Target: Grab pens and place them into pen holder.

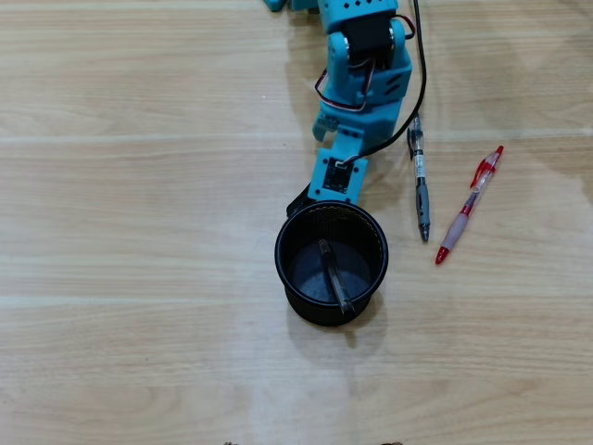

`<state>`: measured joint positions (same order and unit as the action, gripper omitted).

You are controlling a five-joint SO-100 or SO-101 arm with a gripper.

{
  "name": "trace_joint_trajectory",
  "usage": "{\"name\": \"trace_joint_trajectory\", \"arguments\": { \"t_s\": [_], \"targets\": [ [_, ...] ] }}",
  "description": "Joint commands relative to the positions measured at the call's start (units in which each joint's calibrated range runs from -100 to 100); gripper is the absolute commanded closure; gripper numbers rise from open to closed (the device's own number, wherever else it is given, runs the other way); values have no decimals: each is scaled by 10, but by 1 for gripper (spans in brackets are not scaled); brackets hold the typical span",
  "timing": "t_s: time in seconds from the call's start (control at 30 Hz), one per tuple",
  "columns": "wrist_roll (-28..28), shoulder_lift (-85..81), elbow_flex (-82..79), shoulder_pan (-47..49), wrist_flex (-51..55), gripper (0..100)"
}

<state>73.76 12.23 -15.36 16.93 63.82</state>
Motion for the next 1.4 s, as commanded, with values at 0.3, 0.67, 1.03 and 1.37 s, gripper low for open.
{"name": "trace_joint_trajectory", "arguments": {
  "t_s": [0.3, 0.67, 1.03, 1.37],
  "targets": [
    [4, 17, 6, -25, -8, 77],
    [8, 17, 1, -29, -2, 100],
    [5, -117, -134, -77, 25, 98],
    [-109, -307, -22, -189, -77, 98]
  ]
}}
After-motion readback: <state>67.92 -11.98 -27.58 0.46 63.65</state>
